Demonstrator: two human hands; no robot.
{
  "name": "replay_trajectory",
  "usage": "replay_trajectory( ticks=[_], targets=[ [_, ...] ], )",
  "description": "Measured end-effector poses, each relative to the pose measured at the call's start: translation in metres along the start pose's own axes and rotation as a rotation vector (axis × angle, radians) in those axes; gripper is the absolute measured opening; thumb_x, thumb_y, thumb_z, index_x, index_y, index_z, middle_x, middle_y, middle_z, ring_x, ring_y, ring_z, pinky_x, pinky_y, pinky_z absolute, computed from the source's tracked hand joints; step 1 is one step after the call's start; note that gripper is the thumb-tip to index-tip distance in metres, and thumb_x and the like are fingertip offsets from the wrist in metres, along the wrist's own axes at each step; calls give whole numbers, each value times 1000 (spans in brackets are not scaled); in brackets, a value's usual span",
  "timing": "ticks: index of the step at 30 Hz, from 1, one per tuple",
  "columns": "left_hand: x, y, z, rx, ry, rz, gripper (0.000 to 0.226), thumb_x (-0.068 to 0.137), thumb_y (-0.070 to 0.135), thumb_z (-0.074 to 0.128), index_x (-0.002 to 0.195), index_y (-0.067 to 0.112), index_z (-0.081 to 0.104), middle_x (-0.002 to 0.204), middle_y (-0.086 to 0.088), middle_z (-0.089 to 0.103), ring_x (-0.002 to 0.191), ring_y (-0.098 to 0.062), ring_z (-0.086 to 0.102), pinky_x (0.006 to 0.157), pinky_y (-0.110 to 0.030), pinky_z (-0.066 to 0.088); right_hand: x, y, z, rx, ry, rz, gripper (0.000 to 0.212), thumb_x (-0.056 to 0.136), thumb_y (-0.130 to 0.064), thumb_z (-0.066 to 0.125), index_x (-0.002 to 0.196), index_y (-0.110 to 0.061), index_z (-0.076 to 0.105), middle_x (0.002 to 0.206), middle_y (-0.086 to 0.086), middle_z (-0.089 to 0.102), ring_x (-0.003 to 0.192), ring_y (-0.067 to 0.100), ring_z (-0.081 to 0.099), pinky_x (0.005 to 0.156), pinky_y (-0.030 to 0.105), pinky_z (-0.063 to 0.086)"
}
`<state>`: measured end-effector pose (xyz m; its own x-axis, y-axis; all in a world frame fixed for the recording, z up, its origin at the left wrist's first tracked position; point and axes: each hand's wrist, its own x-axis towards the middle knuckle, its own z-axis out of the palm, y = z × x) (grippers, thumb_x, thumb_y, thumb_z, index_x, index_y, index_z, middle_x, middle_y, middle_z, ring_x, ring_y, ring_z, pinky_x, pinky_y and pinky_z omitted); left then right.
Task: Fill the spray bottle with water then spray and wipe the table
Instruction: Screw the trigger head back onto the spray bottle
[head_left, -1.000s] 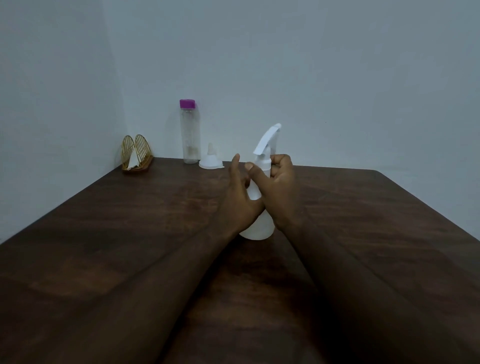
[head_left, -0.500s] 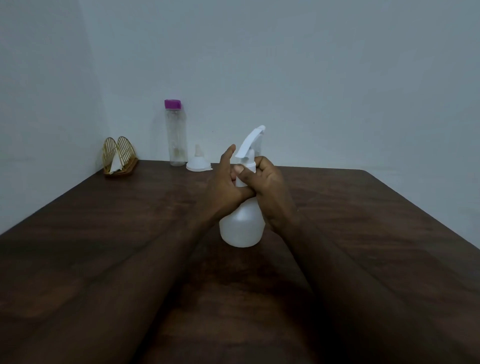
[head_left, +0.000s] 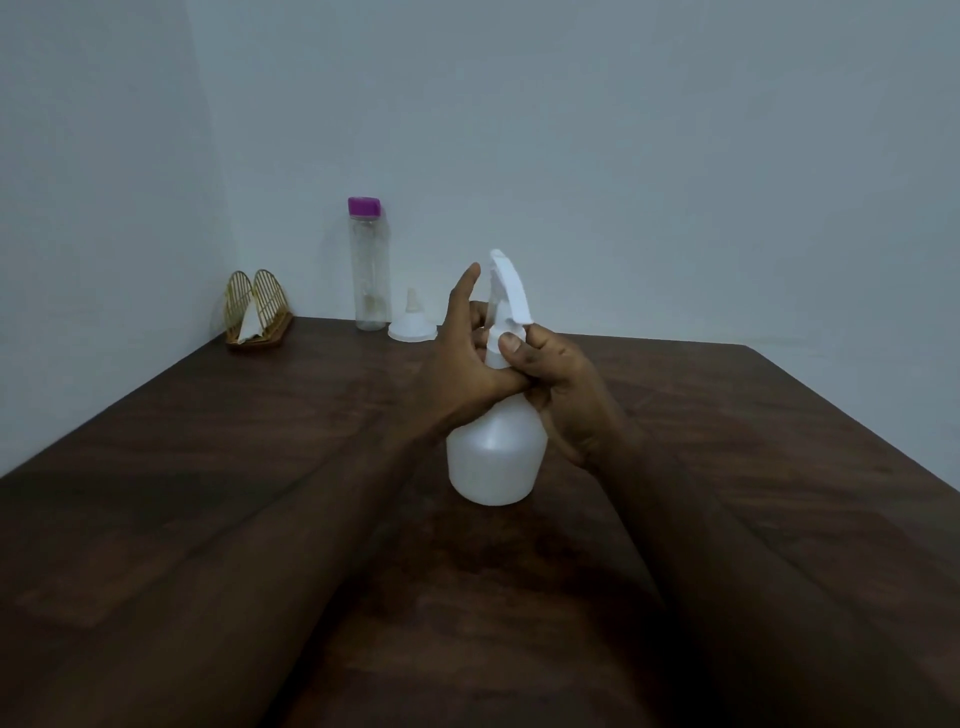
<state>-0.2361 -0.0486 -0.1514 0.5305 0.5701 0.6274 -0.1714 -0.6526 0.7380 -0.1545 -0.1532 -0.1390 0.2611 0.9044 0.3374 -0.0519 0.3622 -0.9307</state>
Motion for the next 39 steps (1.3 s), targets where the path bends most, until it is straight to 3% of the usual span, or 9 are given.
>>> replay_trajectory(
  ticks=[4,9,15,19,22,27,32,36,39],
  targets=[
    [-12,1,4,11,102,5,100,63,41,74,149,21,27,121,-3,55,106,-15,63,83,-24,55,-1,2,4,-66,78,-22,42,90,-22,64,127,-4,56,113,20,70,103,33,68,95,49,53],
    [-20,0,7,67,217,75,77,68,42,70,134,12,44,116,-3,57,108,-12,59,86,-38,55,-6,6,15,-193,220,-127,36,90,-15,69,121,-6,54,109,15,72,100,26,71,90,41,56],
    [-25,-1,8,95,267,66,84,67,49,71,135,10,42,116,6,50,103,3,55,82,-13,50,-9,8,21,-311,262,-210,32,92,-23,58,120,-8,60,108,12,72,99,25,70,90,43,57],
    [-22,-4,6,113,252,66,79,69,40,78,134,10,43,117,0,54,106,-6,56,84,-11,46,-8,11,24,-407,353,-204,31,91,-24,69,116,-15,54,108,3,70,95,15,71,86,43,58],
    [-24,-3,6,105,259,60,79,69,36,79,134,12,42,116,7,50,103,1,54,79,-5,44,-7,13,26,-400,372,-208,35,89,-31,68,118,-17,53,109,5,71,96,18,71,86,44,58],
    [-25,-2,5,115,249,57,81,70,44,73,136,12,41,125,3,53,109,-6,56,83,-15,49,-9,12,26,-355,317,-241,17,97,-20,59,114,-22,58,103,4,72,92,15,71,82,29,58],
    [-23,-3,5,121,260,49,80,69,41,77,134,9,43,120,-3,56,111,-13,58,87,-28,54,-7,13,29,-400,390,-244,28,90,-25,70,111,-20,52,102,-2,69,88,7,70,73,22,57],
    [-24,-5,5,126,269,43,79,72,35,77,138,12,40,122,12,49,106,5,52,82,-6,43,-8,11,29,-343,335,-231,21,98,-23,58,118,-20,53,106,4,70,93,12,70,77,23,56],
    [-25,-4,3,106,265,39,80,70,42,75,136,12,41,120,11,50,103,2,55,80,-10,47,-6,12,30,-359,331,-247,17,97,-23,59,113,-17,58,105,6,71,94,16,71,83,34,59]
  ],
)
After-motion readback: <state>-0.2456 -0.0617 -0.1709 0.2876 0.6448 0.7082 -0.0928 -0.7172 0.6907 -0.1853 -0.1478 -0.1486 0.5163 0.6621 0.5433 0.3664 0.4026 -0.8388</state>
